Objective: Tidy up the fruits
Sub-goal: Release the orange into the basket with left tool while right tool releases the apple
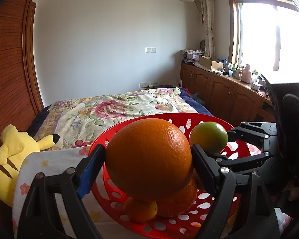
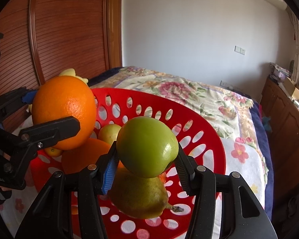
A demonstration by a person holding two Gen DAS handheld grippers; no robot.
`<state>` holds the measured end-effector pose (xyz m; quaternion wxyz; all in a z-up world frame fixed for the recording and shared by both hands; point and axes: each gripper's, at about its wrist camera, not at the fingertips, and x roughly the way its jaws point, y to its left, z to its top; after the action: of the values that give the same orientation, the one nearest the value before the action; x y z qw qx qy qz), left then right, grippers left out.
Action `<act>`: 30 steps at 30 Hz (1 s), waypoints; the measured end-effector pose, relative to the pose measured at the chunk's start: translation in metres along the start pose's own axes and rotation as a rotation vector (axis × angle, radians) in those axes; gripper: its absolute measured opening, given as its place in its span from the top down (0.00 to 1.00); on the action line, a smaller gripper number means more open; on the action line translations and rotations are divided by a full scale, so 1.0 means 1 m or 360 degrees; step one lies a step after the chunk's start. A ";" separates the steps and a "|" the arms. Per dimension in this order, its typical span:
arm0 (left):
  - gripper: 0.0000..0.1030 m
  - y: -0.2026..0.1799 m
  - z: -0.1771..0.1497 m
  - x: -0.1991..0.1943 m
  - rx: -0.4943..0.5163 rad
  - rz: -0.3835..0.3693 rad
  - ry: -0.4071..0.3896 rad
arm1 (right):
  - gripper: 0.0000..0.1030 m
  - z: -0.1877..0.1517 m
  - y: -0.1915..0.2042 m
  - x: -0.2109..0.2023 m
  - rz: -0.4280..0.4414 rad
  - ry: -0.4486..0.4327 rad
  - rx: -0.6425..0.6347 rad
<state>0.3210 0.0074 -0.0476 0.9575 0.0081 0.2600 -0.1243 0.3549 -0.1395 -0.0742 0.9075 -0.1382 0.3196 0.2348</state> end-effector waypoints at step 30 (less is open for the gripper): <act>0.17 0.003 0.005 0.007 -0.0069 0.0020 0.0030 | 0.45 -0.011 -0.003 -0.009 -0.0016 -0.0022 0.0016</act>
<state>0.3305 0.0082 -0.0467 0.9558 -0.0098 0.2715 -0.1124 0.3444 -0.1495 -0.0759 0.9116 -0.1335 0.3137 0.2297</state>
